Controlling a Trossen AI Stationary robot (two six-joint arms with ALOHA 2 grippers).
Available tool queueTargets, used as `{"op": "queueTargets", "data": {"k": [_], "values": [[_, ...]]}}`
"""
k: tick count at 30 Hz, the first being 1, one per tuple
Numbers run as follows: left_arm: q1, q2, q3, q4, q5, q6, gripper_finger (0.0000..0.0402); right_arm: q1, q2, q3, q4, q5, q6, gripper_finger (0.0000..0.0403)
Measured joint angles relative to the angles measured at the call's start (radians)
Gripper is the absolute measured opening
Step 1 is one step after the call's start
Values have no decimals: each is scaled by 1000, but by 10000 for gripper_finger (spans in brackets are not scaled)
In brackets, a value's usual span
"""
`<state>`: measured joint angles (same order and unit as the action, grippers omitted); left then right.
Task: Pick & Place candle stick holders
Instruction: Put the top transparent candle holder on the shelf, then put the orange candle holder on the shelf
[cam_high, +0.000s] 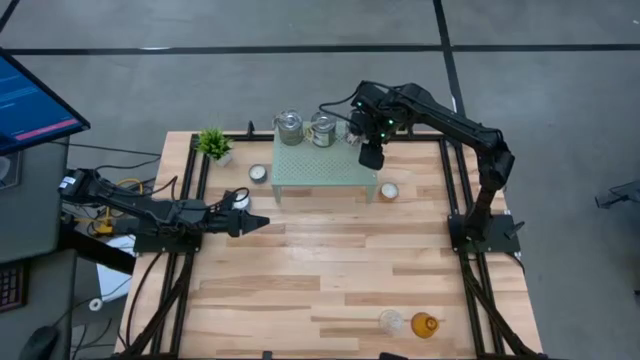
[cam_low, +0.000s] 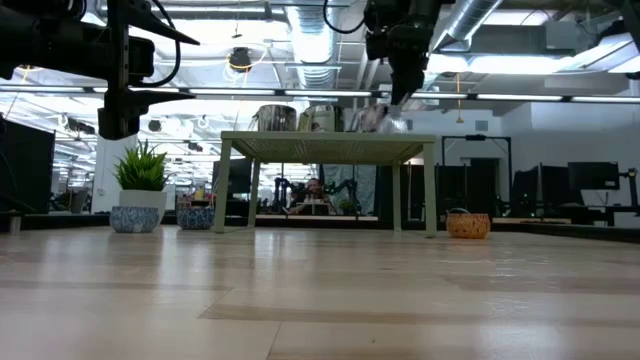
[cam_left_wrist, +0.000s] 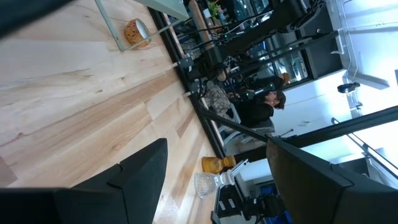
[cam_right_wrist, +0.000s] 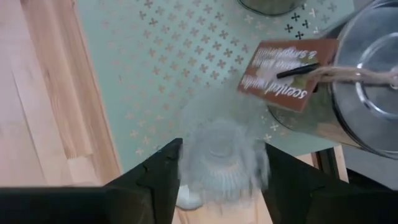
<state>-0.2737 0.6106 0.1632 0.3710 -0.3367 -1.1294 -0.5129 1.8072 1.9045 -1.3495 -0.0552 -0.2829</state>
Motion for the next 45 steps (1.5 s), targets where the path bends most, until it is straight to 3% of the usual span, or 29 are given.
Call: {"op": "queueTargets", "data": {"k": [10, 22, 29, 34, 41, 45], "values": [[0, 0, 0, 0, 0, 0, 275, 1, 0, 0, 30, 0, -5, 175], [0, 0, 0, 0, 0, 0, 275, 1, -2, 1, 57, 3, 6, 246], [0, 0, 0, 0, 0, 0, 275, -18, -39, 114, -46, 4, 48, 248], [0, 0, 0, 0, 0, 0, 275, -18, -121, 140, -226, 28, 100, 249], [0, 0, 0, 0, 0, 0, 275, -28, -353, -106, -224, 73, 264, 250], [0, 0, 0, 0, 0, 0, 275, 15, -488, -303, -223, -12, 406, 250]]}}
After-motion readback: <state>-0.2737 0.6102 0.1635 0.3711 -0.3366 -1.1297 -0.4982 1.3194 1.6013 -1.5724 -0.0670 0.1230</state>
